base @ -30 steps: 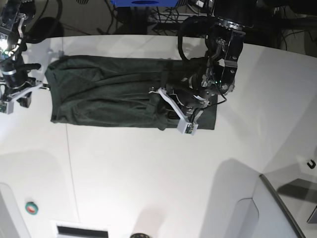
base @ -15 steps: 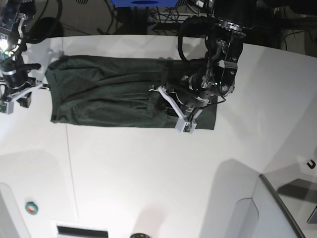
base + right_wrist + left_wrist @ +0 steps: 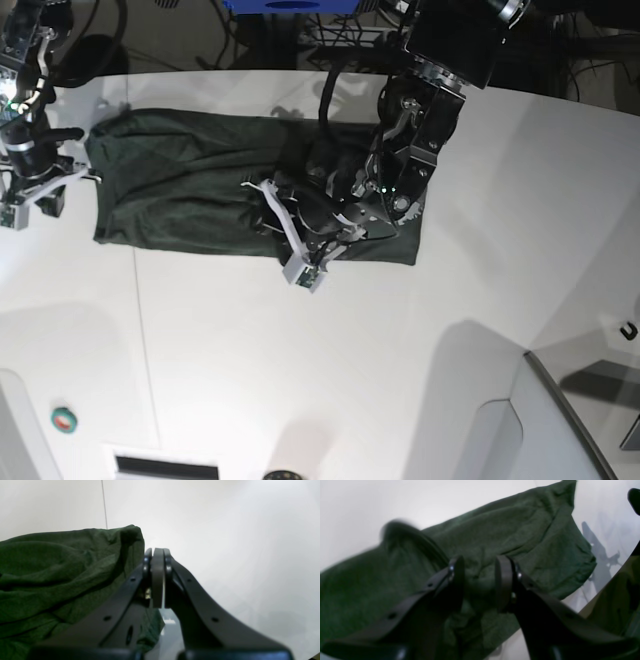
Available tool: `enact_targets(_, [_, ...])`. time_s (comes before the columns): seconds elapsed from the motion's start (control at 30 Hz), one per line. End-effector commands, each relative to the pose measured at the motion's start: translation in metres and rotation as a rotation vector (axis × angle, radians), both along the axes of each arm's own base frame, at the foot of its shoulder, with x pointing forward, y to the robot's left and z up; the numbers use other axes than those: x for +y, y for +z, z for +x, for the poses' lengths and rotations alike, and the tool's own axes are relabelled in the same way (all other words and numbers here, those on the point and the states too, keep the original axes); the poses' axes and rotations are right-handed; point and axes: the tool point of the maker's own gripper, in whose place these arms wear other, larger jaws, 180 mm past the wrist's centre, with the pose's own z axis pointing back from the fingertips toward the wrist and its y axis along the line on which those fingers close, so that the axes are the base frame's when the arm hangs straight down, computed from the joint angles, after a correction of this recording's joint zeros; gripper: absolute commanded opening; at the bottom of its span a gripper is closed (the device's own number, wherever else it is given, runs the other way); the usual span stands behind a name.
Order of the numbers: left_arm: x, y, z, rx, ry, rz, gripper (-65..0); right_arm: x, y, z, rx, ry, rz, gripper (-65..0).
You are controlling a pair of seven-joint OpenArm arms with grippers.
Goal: Layout the t-shirt on the table in an organized manner, then fold the t-shirt properly
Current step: 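Fold the shirt end held by the left gripper toward the right gripper, then press the folded shirt flat with the right gripper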
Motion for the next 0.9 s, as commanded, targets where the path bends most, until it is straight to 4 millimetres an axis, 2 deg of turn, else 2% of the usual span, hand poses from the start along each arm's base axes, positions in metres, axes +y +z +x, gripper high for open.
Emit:
enact_targets(0.0, [-0.002, 0.012, 0.010, -0.036, 0.018, -0.018, -44.8, -0.004, 0.012, 0.008, -0.046, 0.002, -0.014, -65.0])
enact_targets(0.1, [-0.001, 0.010, 0.011, -0.027, 0.038, -0.011, -44.3, -0.004, 0.011, 0.007, -0.044, 0.002, -0.014, -65.0])
enact_targets(0.17, [-0.002, 0.011, 0.009, -0.026, 0.036, -0.015, -39.8, -0.003, 0.011, 0.007, -0.044, 0.003, -0.012, -65.0])
enact_targets(0.27, [-0.004, 0.030, 0.010, -0.073, 0.041, -0.045, -32.7, 0.000, 0.013, 0.009, -0.049, 0.011, -0.011, -65.0])
enact_targets(0.3, [-0.001, 0.037, 0.011, -0.092, 0.052, -0.053, -31.9, 0.007, 0.012, 0.010, -0.049, 0.028, -0.007, -65.0])
enact_targets(0.33, [0.012, 0.048, 0.016, -0.126, 0.083, -0.056, -32.1, 0.014, 0.010, 0.008, -0.039, 0.050, -0.003, -65.0])
enact_targets(0.4, [0.058, 0.060, 0.023, -0.169, 0.179, -0.028, -32.3, 0.032, 0.017, 0.007, -0.052, 0.104, -0.007, -65.0])
enact_targets(0.43, [0.089, 0.064, 0.025, -0.181, 0.240, 0.003, -32.4, 0.047, 0.022, 0.004, -0.059, 0.146, -0.005, -65.0])
enact_targets(0.5, [0.161, 0.068, 0.021, -0.190, 0.382, 0.084, -35.9, 0.093, 0.027, -0.004, -0.062, 0.265, 0.023, -65.0])
enact_targets(0.57, [0.223, 0.069, 0.009, -0.192, 0.503, 0.162, -47.6, 0.135, 0.032, -0.013, -0.065, 0.376, 0.059, -65.0])
enact_targets(0.6, [0.255, 0.068, -0.001, -0.182, 0.564, 0.208, -57.6, 0.156, 0.029, -0.022, -0.052, 0.426, 0.086, -65.0])
enact_targets(0.63, [0.283, 0.067, -0.010, -0.173, 0.616, 0.248, -65.0, 0.173, 0.027, -0.028, -0.042, 0.464, 0.110, -65.0])
enact_targets(0.73, [0.364, 0.066, -0.049, -0.128, 0.779, 0.368, -65.0, 0.217, 0.015, -0.044, 0.001, 0.590, 0.162, -64.8])
enact_targets(0.8, [0.400, 0.065, -0.073, -0.099, 0.847, 0.421, -65.0, 0.246, 0.014, -0.051, 0.008, 0.699, 0.178, -64.7])
enact_targets(0.87, [0.431, 0.064, -0.097, -0.067, 0.891, 0.468, -65.0, 0.272, 0.016, -0.064, 0.013, 0.803, 0.192, -60.9])
